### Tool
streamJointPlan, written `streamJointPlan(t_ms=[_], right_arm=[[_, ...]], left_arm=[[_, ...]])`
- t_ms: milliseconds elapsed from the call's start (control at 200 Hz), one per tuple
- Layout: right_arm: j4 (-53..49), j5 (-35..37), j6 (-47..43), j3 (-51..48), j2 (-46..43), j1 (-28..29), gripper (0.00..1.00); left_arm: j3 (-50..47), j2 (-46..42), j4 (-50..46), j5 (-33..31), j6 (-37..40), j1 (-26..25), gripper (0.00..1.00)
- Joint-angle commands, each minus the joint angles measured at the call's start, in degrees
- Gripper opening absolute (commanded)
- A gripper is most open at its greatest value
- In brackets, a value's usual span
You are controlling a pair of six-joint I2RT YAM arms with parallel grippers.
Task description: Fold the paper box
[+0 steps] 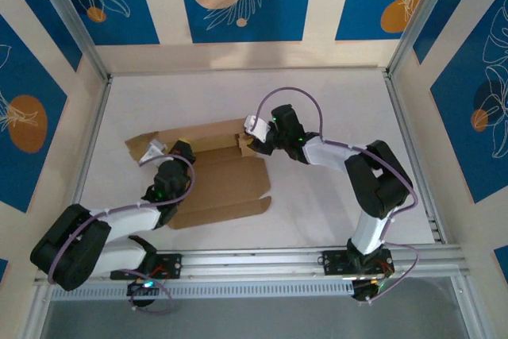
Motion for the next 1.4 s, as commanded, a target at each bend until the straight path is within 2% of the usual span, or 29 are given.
streamJointPlan(t_ms=[0, 150, 280, 545, 690, 785, 980, 1076, 1241, 1331, 1391], right_arm=[[0.07, 5.03, 2.08, 1.38, 2.92, 2.58, 0.34], [2.04, 10.5, 2.23, 0.78, 4.04, 3.94, 0.32], [2.71, 13.54, 4.97, 1.21, 4.22, 4.03, 0.32], [1.54, 24.08, 8.43, 5.22, 8.53, 6.48, 0.21], [1.51, 27.91, 10.38, 6.47, 9.61, 6.94, 0.18], [1.95, 30.01, 11.44, 6.89, 9.68, 7.14, 0.12], [3.15, 34.04, 10.68, 8.32, 10.53, 8.34, 0.13], [3.68, 39.28, 9.63, 10.04, 11.85, 9.06, 0.13], [4.34, 46.65, 9.92, 13.28, 14.16, 10.02, 0.12], [5.67, 48.29, 10.05, 13.93, 14.79, 10.68, 0.12], [5.43, 46.43, 11.06, 13.89, 14.52, 10.85, 0.12]], left_arm=[[-0.77, 1.17, 0.07, 2.63, 0.06, -0.14, 0.0], [-0.64, -0.01, -0.42, 1.94, -1.03, -0.17, 0.0], [1.0, -2.52, -4.44, 3.15, -2.02, -0.19, 0.0], [2.12, -2.99, -4.96, 4.1, -6.07, -0.22, 0.0], [3.0, -4.66, -7.11, 4.24, -7.2, -0.25, 0.0], [3.66, -5.74, -9.54, 4.01, -8.9, -0.25, 0.0], [5.73, -6.98, -13.02, 4.0, -13.72, -0.28, 0.0], [8.57, -9.05, -19.97, 4.08, -17.08, -0.32, 0.0], [10.67, -10.33, -21.48, 3.59, -18.55, -1.01, 0.0], [11.39, -10.34, -22.18, 3.47, -19.42, -1.49, 0.0], [11.36, -10.23, -22.13, 3.42, -19.5, -1.55, 0.0]])
